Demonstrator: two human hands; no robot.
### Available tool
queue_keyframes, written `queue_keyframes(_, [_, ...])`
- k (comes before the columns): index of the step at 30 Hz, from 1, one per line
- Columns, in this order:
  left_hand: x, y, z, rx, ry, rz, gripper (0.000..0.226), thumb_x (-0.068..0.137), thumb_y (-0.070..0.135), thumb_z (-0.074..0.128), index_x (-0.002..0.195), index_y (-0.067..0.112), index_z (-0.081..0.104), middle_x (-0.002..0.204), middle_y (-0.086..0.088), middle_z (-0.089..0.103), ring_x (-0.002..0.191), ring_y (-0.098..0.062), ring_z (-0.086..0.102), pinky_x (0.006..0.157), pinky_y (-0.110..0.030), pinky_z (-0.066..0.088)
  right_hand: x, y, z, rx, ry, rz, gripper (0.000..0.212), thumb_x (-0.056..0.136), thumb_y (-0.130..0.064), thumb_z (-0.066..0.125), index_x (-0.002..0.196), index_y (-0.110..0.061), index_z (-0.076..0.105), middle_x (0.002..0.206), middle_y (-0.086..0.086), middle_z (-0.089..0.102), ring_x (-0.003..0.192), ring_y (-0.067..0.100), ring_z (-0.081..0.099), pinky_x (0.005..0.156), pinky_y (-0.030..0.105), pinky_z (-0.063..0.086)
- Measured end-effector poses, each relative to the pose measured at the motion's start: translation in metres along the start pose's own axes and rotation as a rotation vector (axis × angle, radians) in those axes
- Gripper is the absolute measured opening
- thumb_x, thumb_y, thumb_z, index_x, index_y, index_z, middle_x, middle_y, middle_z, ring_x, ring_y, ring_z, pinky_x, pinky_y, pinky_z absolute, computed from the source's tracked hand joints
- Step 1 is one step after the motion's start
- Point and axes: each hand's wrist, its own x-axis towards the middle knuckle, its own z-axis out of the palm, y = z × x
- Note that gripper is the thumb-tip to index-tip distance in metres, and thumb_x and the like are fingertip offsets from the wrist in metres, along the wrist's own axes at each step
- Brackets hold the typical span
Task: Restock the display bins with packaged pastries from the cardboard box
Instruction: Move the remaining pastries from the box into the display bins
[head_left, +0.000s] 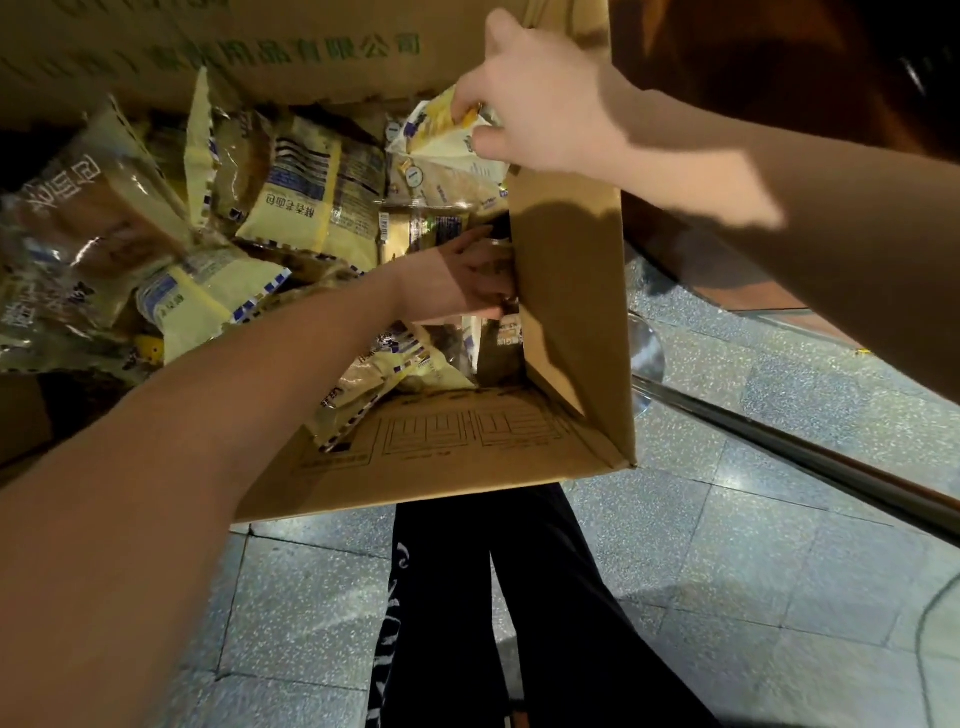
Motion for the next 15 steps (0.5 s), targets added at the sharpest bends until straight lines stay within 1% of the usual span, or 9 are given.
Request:
queue_keyframes(2, [-0.002, -0.004, -0.003, -0.012, 0.012, 0.04, 0.038, 0.072, 0.003, 0.073, 0.108, 0.015, 0.073, 0.123, -0.007, 0.067, 0.127, -0.039, 0.053, 0.104, -0.064, 0.04, 0.001, 0.0, 0.001, 0.001, 0.015, 0.002, 0.038, 0.095, -0.026, 0.053, 0.133, -0.02, 0.057, 0.13, 0.018, 0.044, 0.098, 0.035, 0.057, 0.067, 0.035, 0.036])
queue_keyframes(4, [-0.002, -0.007, -0.001, -0.022, 0.053, 0.063, 0.04, 0.067, -0.001, 0.075, 0.104, 0.011, 0.073, 0.117, -0.009, 0.07, 0.122, -0.035, 0.057, 0.105, -0.059, 0.039, 0.001, 0.0, 0.0, 0.008, 0.011, 0.003, 0.038, 0.095, -0.026, 0.053, 0.133, -0.02, 0.057, 0.131, 0.018, 0.044, 0.099, 0.035, 0.056, 0.068, 0.035, 0.035])
queue_keyframes(6, [-0.003, -0.012, 0.003, -0.013, 0.069, 0.059, 0.042, 0.065, -0.001, 0.08, 0.104, 0.012, 0.073, 0.116, -0.008, 0.07, 0.124, -0.031, 0.052, 0.111, -0.051, 0.033, 0.001, 0.001, -0.001, 0.003, 0.004, -0.01, 0.039, 0.096, -0.026, 0.053, 0.134, -0.02, 0.056, 0.131, 0.019, 0.043, 0.096, 0.034, 0.056, 0.067, 0.035, 0.034])
queue_keyframes(7, [-0.004, -0.014, 0.003, -0.02, 0.072, 0.056, 0.041, 0.066, 0.0, 0.082, 0.103, 0.014, 0.073, 0.116, -0.007, 0.07, 0.125, -0.03, 0.047, 0.112, -0.05, 0.03, 0.0, 0.002, -0.003, 0.005, 0.005, -0.016, 0.038, 0.097, -0.026, 0.052, 0.134, -0.019, 0.056, 0.131, 0.019, 0.043, 0.094, 0.033, 0.055, 0.067, 0.035, 0.034])
queue_keyframes(9, [-0.007, -0.018, 0.0, -0.064, 0.091, 0.031, 0.032, 0.071, 0.006, 0.081, 0.099, 0.018, 0.072, 0.115, -0.004, 0.068, 0.124, -0.03, 0.044, 0.106, -0.052, 0.039, -0.001, 0.002, -0.005, 0.024, 0.012, -0.02, 0.038, 0.097, -0.027, 0.052, 0.134, -0.019, 0.056, 0.13, 0.018, 0.043, 0.087, 0.028, 0.049, 0.067, 0.035, 0.033])
queue_keyframes(11, [-0.01, -0.018, -0.011, -0.148, 0.059, -0.001, 0.026, 0.075, 0.018, 0.077, 0.1, 0.02, 0.071, 0.116, -0.005, 0.067, 0.123, -0.036, 0.048, 0.095, -0.056, 0.047, -0.002, 0.002, -0.004, 0.027, 0.019, -0.024, 0.037, 0.097, -0.027, 0.051, 0.133, -0.018, 0.057, 0.13, 0.018, 0.044, 0.084, 0.026, 0.046, 0.068, 0.034, 0.032])
queue_keyframes(12, [-0.012, -0.018, -0.016, -0.183, 0.037, -0.017, 0.03, 0.074, 0.021, 0.077, 0.104, 0.02, 0.07, 0.118, -0.006, 0.066, 0.122, -0.039, 0.048, 0.092, -0.058, 0.048, -0.003, 0.001, -0.002, 0.03, 0.019, -0.022, 0.037, 0.097, -0.027, 0.051, 0.133, -0.018, 0.057, 0.13, 0.018, 0.045, 0.086, 0.027, 0.048, 0.068, 0.034, 0.031])
queue_keyframes(13, [-0.015, -0.017, -0.021, -0.206, 0.011, -0.039, 0.035, 0.073, 0.02, 0.078, 0.107, 0.02, 0.07, 0.12, -0.008, 0.066, 0.122, -0.042, 0.048, 0.091, -0.059, 0.047, -0.002, 0.001, 0.0, 0.036, 0.026, -0.015, 0.037, 0.096, -0.027, 0.051, 0.132, -0.019, 0.058, 0.129, 0.017, 0.045, 0.09, 0.029, 0.051, 0.068, 0.033, 0.03])
queue_keyframes(15, [-0.021, -0.017, -0.03, -0.233, -0.047, -0.118, 0.045, 0.071, 0.007, 0.077, 0.115, 0.017, 0.068, 0.124, -0.01, 0.064, 0.123, -0.044, 0.047, 0.096, -0.059, 0.044, -0.003, 0.0, -0.001, 0.056, 0.05, 0.011, 0.037, 0.095, -0.028, 0.053, 0.131, -0.021, 0.059, 0.122, 0.014, 0.045, 0.099, 0.032, 0.054, 0.069, 0.033, 0.03])
